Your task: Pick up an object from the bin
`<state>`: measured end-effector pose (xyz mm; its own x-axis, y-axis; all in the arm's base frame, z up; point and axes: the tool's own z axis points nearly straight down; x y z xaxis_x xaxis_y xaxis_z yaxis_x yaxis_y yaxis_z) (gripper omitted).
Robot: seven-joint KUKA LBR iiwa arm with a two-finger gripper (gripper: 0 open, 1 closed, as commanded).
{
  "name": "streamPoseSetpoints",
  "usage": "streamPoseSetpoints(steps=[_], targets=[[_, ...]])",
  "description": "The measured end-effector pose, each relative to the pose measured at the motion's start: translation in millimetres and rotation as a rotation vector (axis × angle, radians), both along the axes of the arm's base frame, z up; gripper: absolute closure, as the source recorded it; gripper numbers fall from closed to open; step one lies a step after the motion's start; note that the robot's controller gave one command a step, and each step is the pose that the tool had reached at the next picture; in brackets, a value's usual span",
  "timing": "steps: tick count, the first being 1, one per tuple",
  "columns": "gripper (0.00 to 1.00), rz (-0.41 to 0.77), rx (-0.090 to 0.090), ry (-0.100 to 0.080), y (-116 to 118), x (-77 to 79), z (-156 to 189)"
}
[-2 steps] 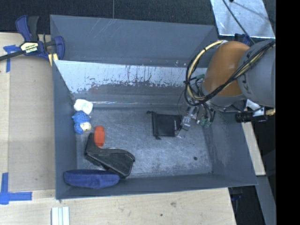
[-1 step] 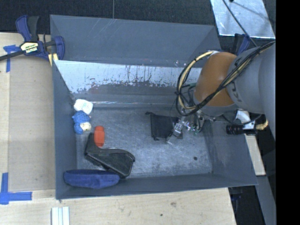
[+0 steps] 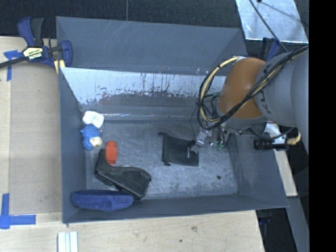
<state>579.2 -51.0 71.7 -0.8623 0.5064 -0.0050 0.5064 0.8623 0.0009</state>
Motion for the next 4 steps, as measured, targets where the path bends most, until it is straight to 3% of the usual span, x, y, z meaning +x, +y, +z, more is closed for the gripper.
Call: streamPoseSetpoints(steps=[1,2,3,4], targets=[[1.00,-0.043,0.002,-0.005,30,-20.2,111],[0.00,-0.042,0.001,0.003,28,-21.3,106],[0.00,0.002,0.002,0.012,69,-68.5,-3],[1.00,0.001,0.001,0.002,67,-64.9,2]])
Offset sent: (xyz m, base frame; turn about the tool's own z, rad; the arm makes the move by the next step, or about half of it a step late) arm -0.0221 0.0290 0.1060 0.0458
